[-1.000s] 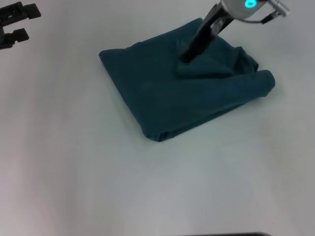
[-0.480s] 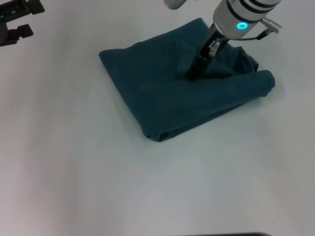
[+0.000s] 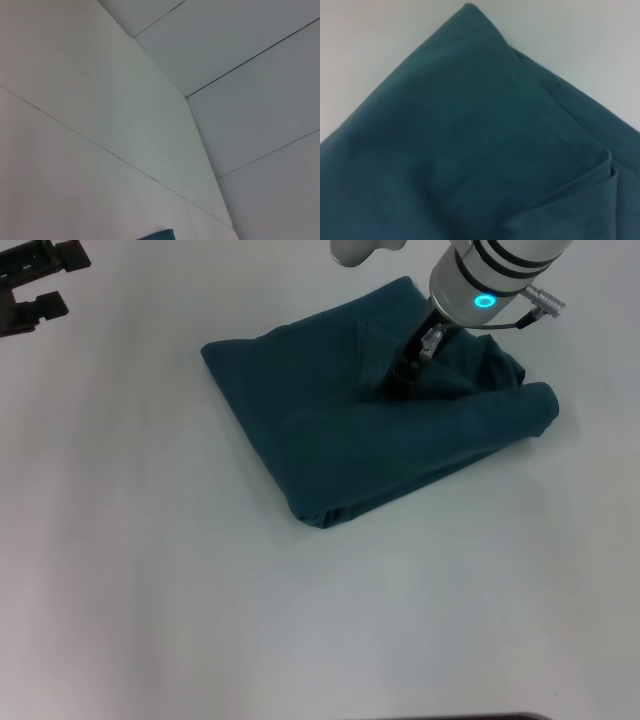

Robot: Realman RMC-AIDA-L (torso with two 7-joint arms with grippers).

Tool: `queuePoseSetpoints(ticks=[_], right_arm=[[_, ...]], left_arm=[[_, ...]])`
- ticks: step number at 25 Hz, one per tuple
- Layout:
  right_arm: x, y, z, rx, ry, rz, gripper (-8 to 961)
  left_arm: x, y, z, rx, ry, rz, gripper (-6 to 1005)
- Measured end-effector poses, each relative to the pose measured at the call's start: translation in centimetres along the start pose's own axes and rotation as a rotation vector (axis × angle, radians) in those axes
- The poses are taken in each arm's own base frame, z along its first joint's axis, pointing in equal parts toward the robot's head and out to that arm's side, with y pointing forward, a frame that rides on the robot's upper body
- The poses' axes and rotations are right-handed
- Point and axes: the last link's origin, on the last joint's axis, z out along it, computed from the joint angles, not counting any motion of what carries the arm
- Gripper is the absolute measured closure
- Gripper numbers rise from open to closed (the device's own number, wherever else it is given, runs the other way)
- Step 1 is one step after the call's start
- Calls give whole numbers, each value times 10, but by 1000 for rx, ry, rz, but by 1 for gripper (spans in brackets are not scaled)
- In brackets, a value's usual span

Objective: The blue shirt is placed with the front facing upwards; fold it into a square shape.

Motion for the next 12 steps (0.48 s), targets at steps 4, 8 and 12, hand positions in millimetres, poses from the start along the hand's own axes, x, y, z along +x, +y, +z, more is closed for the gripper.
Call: queuePoseSetpoints(ticks=[4, 8, 12], right_arm=[[1, 0, 1, 8, 13, -8, 295], [2, 0, 2, 10, 17, -7, 376], [4, 0, 3, 10, 21, 0, 538]], left_arm=[[1, 2, 2, -4, -4, 5, 50], [1, 2, 3, -5, -5, 7, 50], [1, 2, 3, -4, -2, 4, 50]])
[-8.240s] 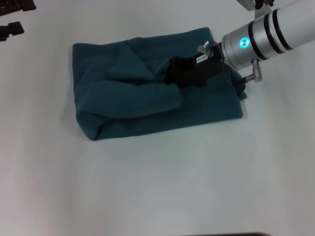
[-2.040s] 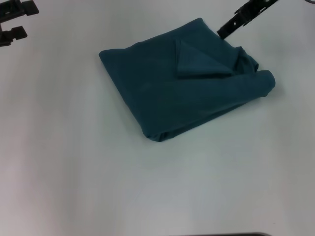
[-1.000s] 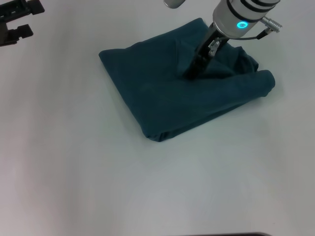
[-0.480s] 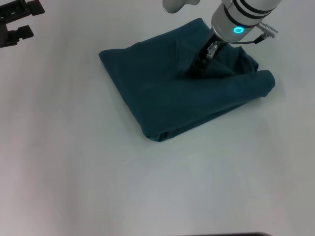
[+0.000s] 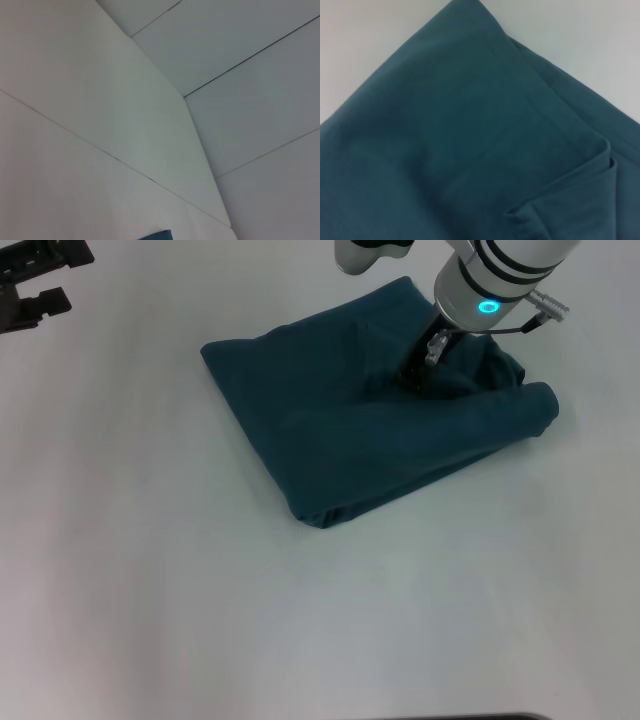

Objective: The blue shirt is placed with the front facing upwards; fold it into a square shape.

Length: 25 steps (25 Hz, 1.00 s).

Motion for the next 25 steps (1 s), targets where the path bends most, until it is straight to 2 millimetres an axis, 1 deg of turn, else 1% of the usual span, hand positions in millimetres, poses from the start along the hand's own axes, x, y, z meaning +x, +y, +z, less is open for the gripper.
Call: queuePoseSetpoints(ticks=[6, 10, 12, 17, 20, 25], right_arm=[[-3, -5, -6, 18, -22, 27, 816], [-1, -12, -9, 66, -4, 42, 903], [-2, -18, -15, 100, -14, 61, 946], [-5, -43, -40, 177, -104, 155, 937], [-8, -47, -42, 194, -128, 168, 931], [-9, -50, -36, 239, -131, 182, 922]], left_arm=[[0, 0, 0, 0, 1, -1, 51], [0, 0, 0, 2, 5, -2, 51], [1, -1, 0, 2, 5, -1, 51], [0, -1, -1, 3, 5, -1, 50], [-1, -1, -1, 3, 4, -3, 52], [-2, -2, -2, 2, 3, -5, 51]])
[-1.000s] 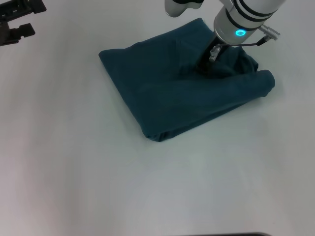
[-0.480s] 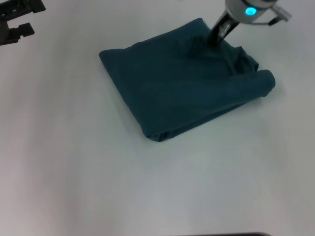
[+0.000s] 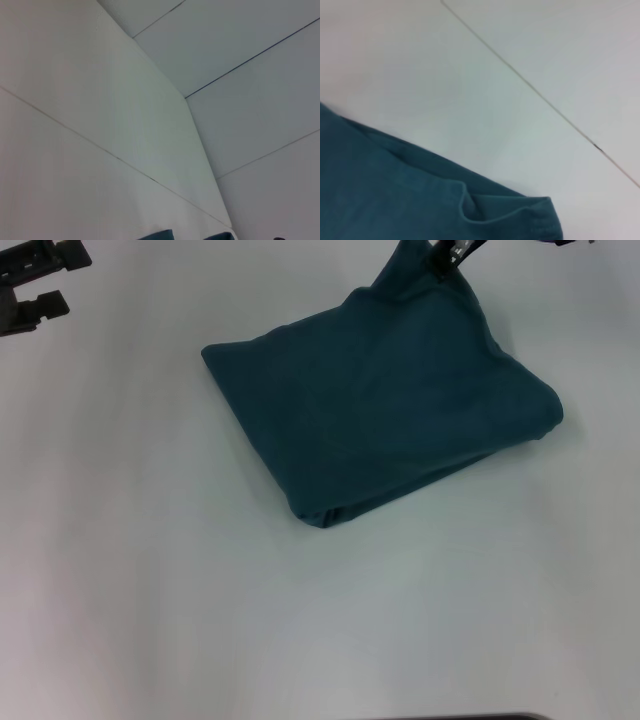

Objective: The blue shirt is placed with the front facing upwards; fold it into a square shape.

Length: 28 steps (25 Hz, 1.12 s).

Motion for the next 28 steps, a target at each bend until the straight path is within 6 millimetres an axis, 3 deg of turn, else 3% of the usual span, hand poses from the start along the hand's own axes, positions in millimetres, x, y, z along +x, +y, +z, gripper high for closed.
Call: queuePoseSetpoints(ticks=[9, 20, 28], right_arm=[[1, -6, 8, 41, -29, 18, 905], [5, 0, 26, 53, -20, -12, 885], [2, -12, 26, 80, -68, 46, 870]], left_arm=[[-1, 2, 3, -7, -7, -1, 51], [-5, -1, 1, -3, -2, -17, 51], [-6, -1, 2, -7, -4, -18, 50]])
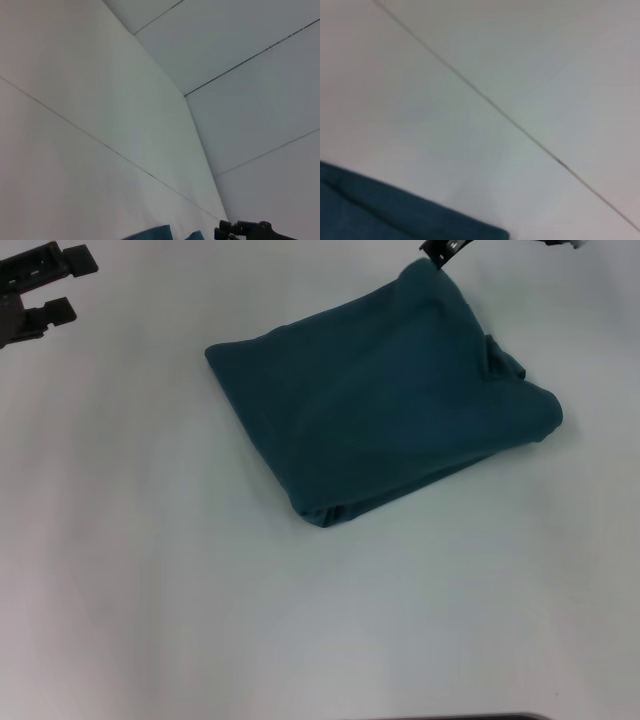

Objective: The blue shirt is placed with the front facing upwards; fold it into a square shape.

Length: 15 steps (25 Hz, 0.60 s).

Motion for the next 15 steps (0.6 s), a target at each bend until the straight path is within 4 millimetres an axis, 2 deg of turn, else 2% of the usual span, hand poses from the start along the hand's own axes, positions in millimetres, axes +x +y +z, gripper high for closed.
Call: queuePoseSetpoints(ticks=[2, 8, 12, 15], right_arm=[[1, -5, 0, 4, -5, 21, 866], [5, -20, -8, -36, 8, 147, 626], [15, -19, -23, -206, 44, 234, 425], [24, -19, -34, -326, 73, 295, 376]], left_arm=[[0, 0, 0, -1, -1, 0, 50], [0, 0, 0, -1, 1, -1, 50], [2, 2, 2, -4, -2, 5, 50], [3, 3, 2, -3, -2, 10, 51]])
